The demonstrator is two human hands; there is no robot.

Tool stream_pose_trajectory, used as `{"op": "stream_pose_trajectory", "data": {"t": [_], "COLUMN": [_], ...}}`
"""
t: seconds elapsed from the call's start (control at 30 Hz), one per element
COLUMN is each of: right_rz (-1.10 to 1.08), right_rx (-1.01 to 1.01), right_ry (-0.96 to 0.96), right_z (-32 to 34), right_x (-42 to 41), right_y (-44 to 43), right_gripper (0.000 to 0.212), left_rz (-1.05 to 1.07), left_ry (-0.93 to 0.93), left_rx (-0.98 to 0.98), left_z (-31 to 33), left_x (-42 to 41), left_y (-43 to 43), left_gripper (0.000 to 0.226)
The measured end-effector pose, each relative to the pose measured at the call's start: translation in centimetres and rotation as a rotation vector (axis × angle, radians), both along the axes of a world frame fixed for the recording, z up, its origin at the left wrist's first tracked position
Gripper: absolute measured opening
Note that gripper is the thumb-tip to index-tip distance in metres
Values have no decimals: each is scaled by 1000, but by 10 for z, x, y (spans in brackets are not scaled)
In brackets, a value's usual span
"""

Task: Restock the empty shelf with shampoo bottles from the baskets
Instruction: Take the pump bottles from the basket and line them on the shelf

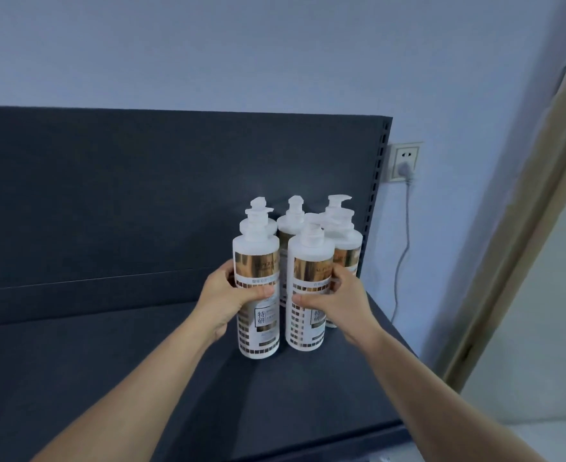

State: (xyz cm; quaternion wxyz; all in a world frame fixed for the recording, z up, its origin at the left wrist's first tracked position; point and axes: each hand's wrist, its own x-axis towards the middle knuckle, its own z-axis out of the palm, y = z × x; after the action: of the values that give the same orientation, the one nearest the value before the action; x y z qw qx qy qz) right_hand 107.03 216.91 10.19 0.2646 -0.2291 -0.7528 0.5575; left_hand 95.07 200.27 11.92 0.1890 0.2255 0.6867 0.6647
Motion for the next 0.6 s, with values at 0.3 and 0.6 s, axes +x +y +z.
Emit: {"op": "stream_pose_trajectory", "data": {"t": [0.3,0.6], "right_rz": [21,-99], "right_rx": [37,365], "right_ry": [39,-154], "right_z": [-15,-12], "right_x": [-17,-10], "right_y": [1,-5], "right_gripper": [55,60], "left_rz": [-17,-69], "left_ry": [33,148], "left_rx": [-9,-114], "left_z": [-14,-24], "left_x": [-14,-24], "left_y": [10,7], "left_gripper": [51,60]}}
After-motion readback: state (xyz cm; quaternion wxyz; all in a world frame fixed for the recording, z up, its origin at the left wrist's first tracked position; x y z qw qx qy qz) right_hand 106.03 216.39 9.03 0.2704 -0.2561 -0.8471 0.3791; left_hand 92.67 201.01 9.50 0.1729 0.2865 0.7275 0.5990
